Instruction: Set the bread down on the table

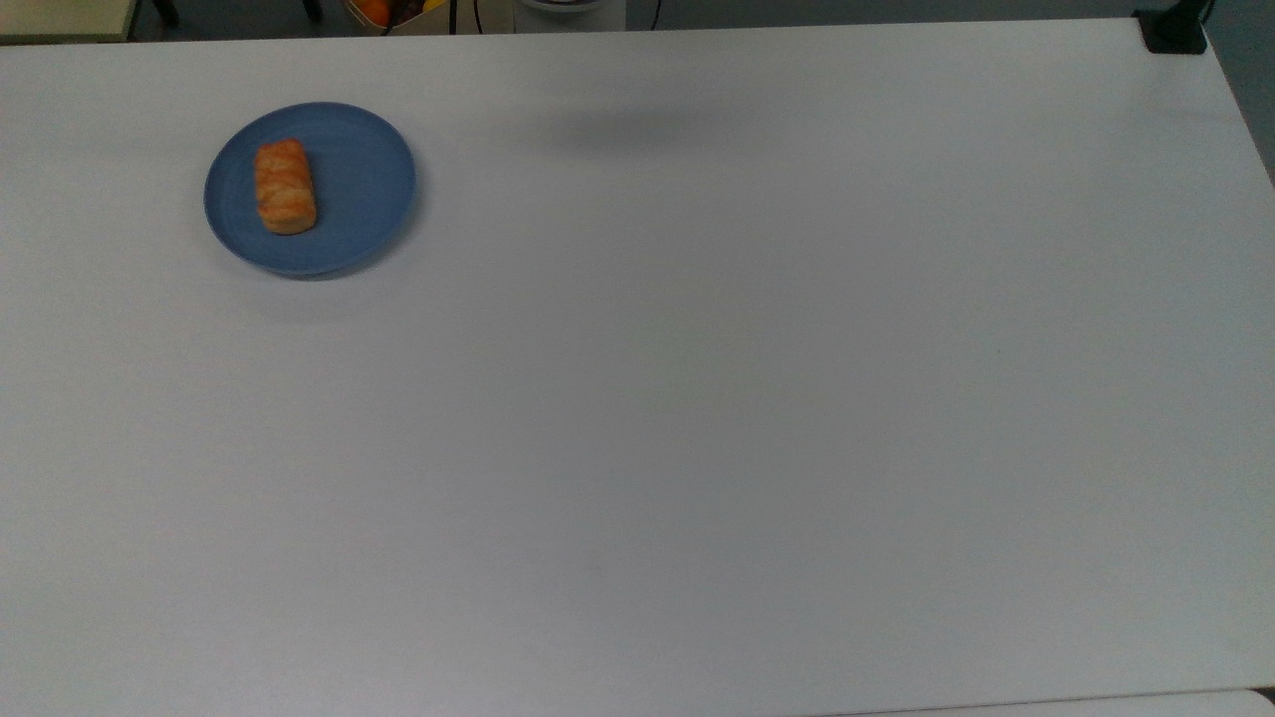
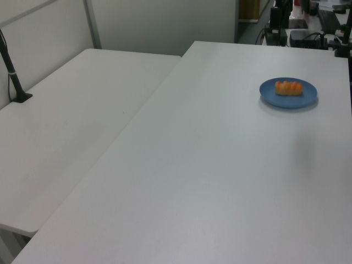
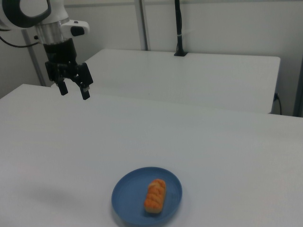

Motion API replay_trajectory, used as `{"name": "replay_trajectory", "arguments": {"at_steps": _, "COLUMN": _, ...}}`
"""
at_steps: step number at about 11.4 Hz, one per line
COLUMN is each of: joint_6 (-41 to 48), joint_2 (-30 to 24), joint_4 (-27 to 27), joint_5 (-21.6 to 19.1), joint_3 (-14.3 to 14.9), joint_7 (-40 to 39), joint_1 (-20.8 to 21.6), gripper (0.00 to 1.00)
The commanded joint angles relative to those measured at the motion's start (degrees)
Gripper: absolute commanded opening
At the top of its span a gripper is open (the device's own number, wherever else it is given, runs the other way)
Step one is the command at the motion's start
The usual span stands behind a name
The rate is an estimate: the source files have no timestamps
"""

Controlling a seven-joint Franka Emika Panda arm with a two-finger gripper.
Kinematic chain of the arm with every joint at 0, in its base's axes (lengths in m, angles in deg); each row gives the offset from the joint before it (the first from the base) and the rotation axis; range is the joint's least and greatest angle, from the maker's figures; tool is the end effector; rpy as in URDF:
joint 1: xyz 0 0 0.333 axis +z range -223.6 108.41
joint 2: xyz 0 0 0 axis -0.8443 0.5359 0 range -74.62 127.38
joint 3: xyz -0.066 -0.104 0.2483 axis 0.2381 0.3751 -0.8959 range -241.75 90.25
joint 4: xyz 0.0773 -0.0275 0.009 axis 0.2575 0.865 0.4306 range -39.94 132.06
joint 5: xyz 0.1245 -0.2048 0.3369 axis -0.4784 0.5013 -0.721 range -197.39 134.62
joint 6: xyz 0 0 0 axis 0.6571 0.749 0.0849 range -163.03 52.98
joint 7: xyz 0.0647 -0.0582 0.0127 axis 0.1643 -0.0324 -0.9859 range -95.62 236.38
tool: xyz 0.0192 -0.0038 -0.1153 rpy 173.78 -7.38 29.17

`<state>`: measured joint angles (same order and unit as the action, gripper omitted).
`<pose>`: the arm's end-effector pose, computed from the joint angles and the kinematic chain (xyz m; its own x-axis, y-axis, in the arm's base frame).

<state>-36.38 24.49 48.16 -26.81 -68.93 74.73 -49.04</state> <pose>0.5630 0.0066 0.5742 0.9985 -0.0475 -0.0267 -0.0453 -0.9959 0.0781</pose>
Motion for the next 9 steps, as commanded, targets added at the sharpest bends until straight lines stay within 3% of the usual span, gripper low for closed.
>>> {"name": "replay_trajectory", "arguments": {"at_steps": 1, "joint_6": 1.52, "joint_2": -0.4, "joint_4": -0.34, "joint_5": -0.8, "joint_3": 1.0, "joint_7": -1.62, "joint_1": 0.42, "gripper": 1.0}}
{"name": "replay_trajectory", "arguments": {"at_steps": 7, "joint_6": 1.0, "joint_2": -0.31, "joint_4": -0.34, "joint_5": -0.8, "joint_3": 1.08, "joint_7": -1.88, "joint_1": 0.06, "gripper": 1.0}}
{"name": "replay_trajectory", "arguments": {"at_steps": 9, "joint_6": 0.91, "joint_2": -0.22, "joint_4": -0.17, "joint_5": -0.8, "joint_3": 1.09, "joint_7": -6.87, "joint_1": -3.0, "gripper": 1.0}}
